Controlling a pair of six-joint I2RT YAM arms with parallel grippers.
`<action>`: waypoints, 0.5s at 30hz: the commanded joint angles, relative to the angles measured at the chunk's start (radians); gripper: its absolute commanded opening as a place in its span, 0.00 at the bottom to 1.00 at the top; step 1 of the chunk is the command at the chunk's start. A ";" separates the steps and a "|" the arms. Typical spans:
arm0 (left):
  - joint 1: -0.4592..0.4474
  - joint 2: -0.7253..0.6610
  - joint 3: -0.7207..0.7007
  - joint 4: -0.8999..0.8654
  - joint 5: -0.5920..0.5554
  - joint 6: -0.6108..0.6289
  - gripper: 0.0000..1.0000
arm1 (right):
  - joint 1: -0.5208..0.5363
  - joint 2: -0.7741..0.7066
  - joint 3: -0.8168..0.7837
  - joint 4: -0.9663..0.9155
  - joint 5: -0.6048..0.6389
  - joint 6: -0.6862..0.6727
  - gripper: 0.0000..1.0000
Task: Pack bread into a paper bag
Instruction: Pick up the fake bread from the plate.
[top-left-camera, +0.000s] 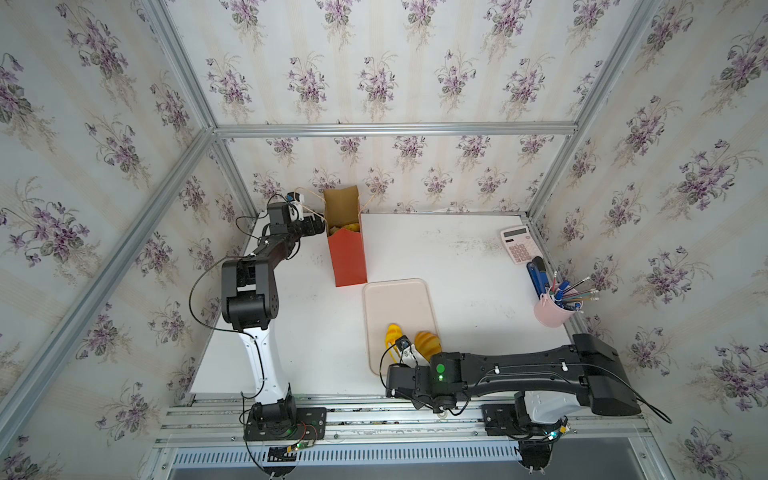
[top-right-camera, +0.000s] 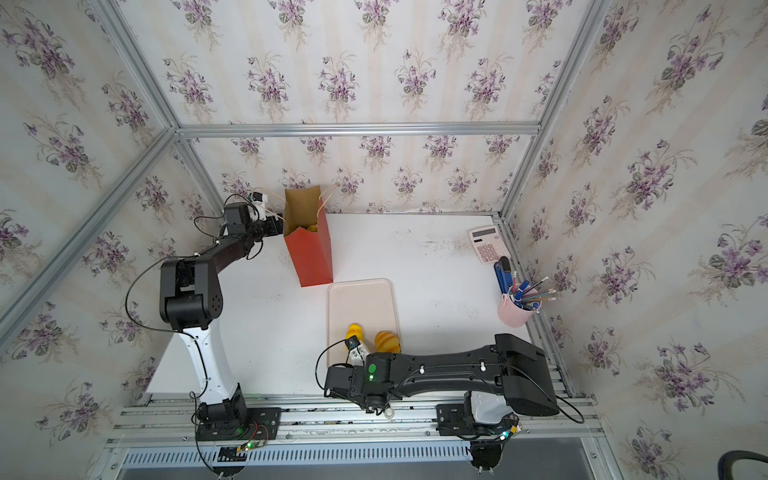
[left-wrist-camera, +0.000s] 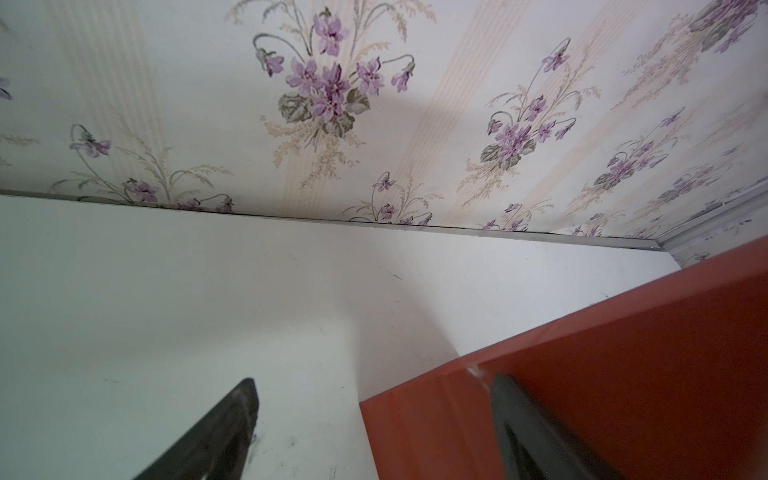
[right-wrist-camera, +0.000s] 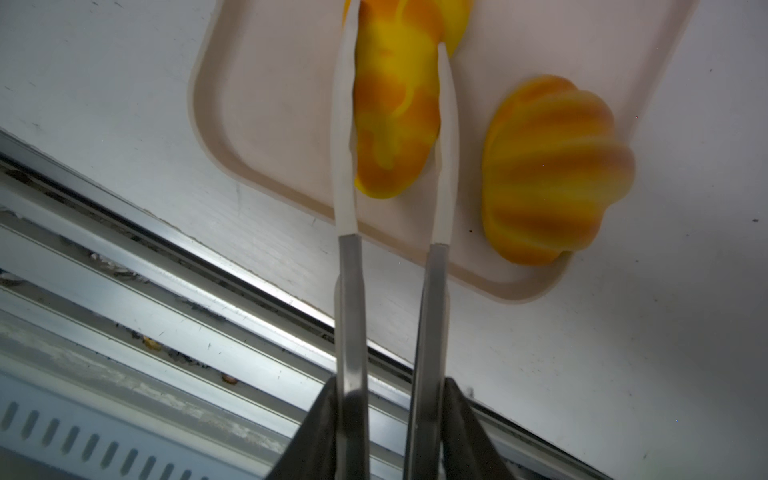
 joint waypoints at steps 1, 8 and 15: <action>-0.001 -0.005 -0.005 0.013 0.002 0.015 0.89 | -0.011 -0.003 0.006 0.020 0.012 -0.036 0.33; 0.000 -0.008 -0.004 0.010 0.000 0.021 0.89 | -0.053 0.002 0.122 -0.041 0.109 -0.141 0.31; 0.000 -0.008 -0.004 0.010 0.002 0.020 0.89 | -0.093 0.006 0.383 -0.146 0.248 -0.338 0.32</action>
